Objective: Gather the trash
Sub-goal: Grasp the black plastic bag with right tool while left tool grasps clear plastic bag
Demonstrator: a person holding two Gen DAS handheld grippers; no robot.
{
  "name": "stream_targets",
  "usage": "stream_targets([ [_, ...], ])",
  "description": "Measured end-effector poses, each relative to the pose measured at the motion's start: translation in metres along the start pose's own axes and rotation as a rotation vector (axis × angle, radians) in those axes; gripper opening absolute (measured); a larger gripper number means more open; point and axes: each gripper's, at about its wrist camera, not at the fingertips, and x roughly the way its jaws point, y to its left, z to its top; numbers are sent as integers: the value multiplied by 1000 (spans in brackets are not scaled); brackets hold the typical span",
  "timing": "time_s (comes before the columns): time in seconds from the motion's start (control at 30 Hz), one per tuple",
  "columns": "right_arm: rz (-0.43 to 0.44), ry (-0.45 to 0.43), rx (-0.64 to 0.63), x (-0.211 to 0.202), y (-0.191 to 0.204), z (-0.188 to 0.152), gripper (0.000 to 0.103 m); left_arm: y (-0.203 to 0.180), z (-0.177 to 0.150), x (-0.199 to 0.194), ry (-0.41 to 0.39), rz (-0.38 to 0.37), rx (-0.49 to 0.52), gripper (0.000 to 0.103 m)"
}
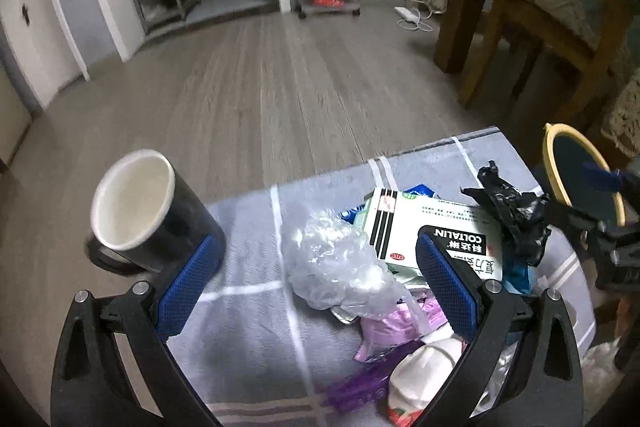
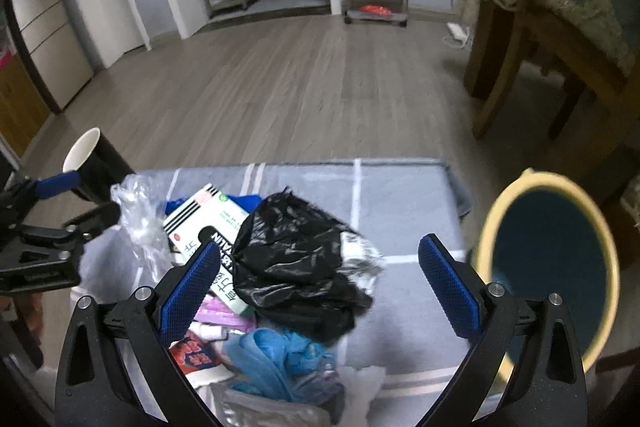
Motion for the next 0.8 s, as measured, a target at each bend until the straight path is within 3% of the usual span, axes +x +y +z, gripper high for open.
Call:
stream_targets([
  [0.27, 78, 40, 5, 20, 5, -3, 94, 8, -5, 26, 34, -4, -75, 97],
  [0.47, 81, 90, -25, 35, 13, -8, 67, -4, -5, 29, 55, -30, -32, 86],
  [0.6, 88, 98, -27, 33, 16, -8, 53, -8, -6, 32, 73, -17, -5, 54],
  [0.8, 74, 81, 7, 21, 10, -7, 33, -4, -6, 22, 58, -10, -16, 36],
])
